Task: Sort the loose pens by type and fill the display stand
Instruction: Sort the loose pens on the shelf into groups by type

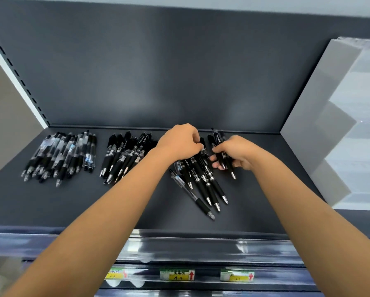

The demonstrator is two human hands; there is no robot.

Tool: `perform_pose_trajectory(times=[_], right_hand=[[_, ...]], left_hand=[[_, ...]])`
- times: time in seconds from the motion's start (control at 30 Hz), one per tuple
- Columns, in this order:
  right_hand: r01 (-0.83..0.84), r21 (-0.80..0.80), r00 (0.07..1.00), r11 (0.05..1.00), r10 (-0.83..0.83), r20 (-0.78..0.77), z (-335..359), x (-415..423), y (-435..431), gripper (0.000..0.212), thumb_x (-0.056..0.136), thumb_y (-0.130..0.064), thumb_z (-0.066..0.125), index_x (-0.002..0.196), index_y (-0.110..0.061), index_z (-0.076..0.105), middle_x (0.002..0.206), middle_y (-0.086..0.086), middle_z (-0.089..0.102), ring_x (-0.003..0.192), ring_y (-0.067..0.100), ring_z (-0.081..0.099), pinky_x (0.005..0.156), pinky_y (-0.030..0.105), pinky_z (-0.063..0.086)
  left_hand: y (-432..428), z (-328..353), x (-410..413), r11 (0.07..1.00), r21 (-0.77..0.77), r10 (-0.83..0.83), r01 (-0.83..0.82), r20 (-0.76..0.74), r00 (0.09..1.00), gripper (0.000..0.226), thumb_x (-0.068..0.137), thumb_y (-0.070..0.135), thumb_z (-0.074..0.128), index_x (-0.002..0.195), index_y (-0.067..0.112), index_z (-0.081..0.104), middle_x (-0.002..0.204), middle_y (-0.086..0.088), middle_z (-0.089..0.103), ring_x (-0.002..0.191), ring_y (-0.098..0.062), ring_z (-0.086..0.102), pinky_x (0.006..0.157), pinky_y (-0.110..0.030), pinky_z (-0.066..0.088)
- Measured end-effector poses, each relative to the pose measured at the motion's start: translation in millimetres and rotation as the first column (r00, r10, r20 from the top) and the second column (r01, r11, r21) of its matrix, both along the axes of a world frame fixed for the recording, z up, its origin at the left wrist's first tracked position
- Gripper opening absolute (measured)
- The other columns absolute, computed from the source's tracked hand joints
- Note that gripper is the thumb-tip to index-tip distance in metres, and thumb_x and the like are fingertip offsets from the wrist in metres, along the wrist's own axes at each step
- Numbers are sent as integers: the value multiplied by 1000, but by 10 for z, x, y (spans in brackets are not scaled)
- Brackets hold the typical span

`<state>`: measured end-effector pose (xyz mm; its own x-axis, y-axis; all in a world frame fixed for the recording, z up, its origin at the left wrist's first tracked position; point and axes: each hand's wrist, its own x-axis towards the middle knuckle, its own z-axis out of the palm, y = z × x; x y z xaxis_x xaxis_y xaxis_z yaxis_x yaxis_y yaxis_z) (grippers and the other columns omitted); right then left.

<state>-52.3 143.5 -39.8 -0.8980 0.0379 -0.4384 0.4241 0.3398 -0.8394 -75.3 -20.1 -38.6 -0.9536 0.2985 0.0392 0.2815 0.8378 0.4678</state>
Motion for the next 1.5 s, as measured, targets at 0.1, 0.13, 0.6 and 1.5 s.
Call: perform_pose_trajectory(times=[0.1, 0.13, 0.6, 1.5], right_hand=[[41, -59, 999, 997, -42, -22, -53, 98, 40, 4, 95, -7, 54, 92, -4, 54, 78, 13, 65, 51, 20, 60, 47, 26, 52], [43, -57, 998, 997, -46, -43, -71, 127, 48, 6, 95, -8, 54, 90, -5, 55, 78, 11, 65, 54, 20, 60, 52, 28, 52], [144, -492, 990, 859, -120, 81, -97, 307, 305, 14, 91, 6, 52, 82, -3, 58, 85, 11, 67, 70, 23, 66, 49, 29, 56], [-119, -625, 970, 772, -43, -238, 252, 672, -1973, 19, 93, -9, 57, 108, 2, 62, 91, 17, 69, 77, 28, 69, 66, 41, 60]], left_hand=[[124, -6, -10, 996, -67, 50, -51, -26, 998, 24, 85, 40, 65, 92, 18, 64, 91, 1, 67, 91, -22, 63, 77, -33, 52], [174, -3, -16, 990, -119, 74, -78, -37, 997, 27, 86, 41, 64, 89, 14, 62, 86, 0, 65, 87, -24, 62, 71, -32, 50], [580, 158, -50, 922, -346, 219, -176, 91, 971, 18, 83, 18, 52, 67, 15, 45, 64, 3, 47, 55, -14, 42, 50, -23, 31], [-1965, 517, 745, 895, 445, -84, -41, 258, 963, 18, 82, 33, 74, 83, 16, 70, 74, 5, 68, 69, -9, 60, 66, -24, 47]])
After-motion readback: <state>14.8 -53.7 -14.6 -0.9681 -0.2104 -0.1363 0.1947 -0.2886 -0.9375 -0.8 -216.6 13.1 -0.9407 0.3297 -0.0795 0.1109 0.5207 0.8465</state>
